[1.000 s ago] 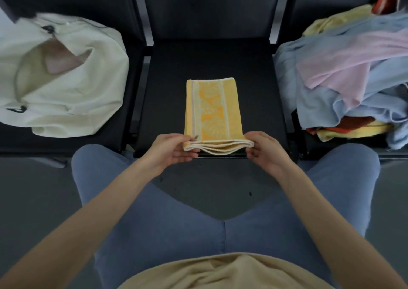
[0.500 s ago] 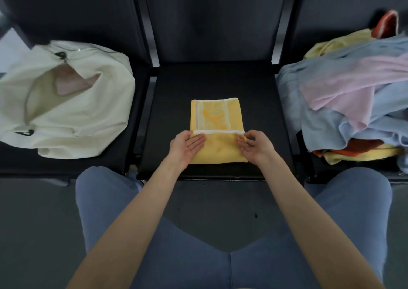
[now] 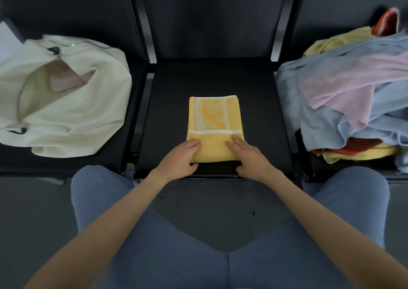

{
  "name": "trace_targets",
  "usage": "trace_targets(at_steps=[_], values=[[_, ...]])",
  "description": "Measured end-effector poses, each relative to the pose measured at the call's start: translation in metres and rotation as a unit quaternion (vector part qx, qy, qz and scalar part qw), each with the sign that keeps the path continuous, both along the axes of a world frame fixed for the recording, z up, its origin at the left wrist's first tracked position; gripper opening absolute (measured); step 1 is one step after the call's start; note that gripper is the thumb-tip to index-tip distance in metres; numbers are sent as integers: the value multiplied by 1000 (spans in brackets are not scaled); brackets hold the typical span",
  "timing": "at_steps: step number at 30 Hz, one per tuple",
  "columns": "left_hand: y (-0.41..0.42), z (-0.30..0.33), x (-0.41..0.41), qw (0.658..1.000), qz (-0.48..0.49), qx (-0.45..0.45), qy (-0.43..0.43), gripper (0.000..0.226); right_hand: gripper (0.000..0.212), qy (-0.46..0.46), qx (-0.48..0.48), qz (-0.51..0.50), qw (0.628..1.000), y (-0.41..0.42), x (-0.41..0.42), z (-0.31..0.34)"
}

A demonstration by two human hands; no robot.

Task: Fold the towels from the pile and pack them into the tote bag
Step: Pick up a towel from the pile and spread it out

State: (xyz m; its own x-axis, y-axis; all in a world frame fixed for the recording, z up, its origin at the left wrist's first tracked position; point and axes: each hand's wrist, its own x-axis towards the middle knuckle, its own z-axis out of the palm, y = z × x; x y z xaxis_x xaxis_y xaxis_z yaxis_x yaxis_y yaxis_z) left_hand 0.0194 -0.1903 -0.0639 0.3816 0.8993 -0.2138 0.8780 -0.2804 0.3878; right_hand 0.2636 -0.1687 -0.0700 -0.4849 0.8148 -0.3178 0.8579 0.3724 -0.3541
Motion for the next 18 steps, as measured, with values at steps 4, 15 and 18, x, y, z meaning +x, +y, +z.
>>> trace_targets(at_steps=[4,15,18], values=[[5,2,-1,1000,9,5,9,63,72,-61,76,6,995,2,-4,-2],[-28,28,4,987,69,-85,-121,28,15,80,-69,-4,994,-17,27,28],[-31,36,2,970,115,-100,-189,15,13,225,-120,-107,961,-18,34,33]])
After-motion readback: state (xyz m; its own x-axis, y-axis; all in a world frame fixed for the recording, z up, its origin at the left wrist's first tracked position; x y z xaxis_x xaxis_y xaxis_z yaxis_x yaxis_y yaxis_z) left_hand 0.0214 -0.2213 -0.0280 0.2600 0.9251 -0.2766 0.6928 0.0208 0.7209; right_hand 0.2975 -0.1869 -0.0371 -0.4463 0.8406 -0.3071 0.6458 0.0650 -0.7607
